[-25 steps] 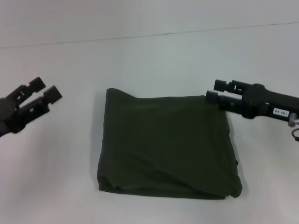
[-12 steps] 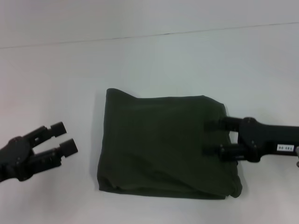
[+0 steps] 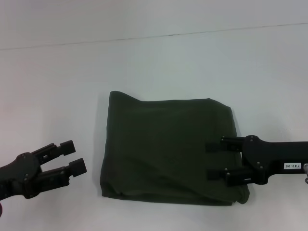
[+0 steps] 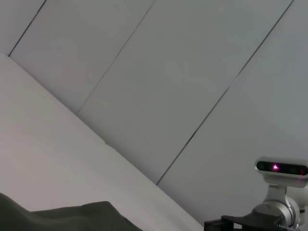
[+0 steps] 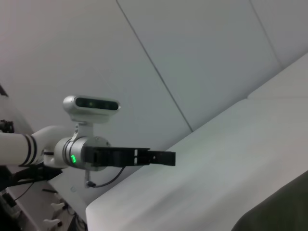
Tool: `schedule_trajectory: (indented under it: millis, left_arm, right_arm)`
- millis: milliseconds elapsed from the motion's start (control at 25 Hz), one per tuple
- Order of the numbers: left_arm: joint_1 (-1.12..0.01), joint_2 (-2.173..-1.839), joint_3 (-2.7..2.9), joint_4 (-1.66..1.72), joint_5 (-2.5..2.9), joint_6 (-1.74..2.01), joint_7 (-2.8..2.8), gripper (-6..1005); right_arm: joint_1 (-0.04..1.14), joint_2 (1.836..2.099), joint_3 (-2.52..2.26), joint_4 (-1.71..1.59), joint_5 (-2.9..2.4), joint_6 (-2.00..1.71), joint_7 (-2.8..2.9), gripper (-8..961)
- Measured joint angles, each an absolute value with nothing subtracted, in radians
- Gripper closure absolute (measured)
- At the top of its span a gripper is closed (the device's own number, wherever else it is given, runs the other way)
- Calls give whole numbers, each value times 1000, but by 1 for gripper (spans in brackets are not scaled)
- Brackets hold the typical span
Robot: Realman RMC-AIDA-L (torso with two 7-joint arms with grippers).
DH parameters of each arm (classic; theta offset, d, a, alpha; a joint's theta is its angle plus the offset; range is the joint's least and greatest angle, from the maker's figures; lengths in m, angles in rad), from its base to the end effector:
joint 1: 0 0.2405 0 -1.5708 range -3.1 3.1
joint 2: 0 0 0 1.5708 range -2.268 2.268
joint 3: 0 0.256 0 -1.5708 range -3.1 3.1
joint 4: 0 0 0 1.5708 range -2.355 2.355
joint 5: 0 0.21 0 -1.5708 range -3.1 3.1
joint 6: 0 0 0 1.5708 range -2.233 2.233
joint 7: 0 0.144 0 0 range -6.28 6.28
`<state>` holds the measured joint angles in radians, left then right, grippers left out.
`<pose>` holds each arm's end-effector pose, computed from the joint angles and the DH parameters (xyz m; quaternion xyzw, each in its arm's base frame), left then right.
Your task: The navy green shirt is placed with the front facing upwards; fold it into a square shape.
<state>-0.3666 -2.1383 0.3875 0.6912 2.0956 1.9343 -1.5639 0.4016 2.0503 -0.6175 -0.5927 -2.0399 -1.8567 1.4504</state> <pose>-0.2872 0.2457 0.0154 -0.8593 -0.3557 -0.3650 0.0442 0.2878 0.2583 0.0092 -0.9064 0.2955 0.3016 0.0142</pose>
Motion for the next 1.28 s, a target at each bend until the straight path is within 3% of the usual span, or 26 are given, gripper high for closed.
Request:
schedule_trajectory:
  millis: [1280]
  left_arm:
    - [-367, -2137, 380, 692, 2088, 1944, -1565, 36]
  right_arm:
    - [406, 2046, -632, -601, -2052, -1861, 1453, 24]
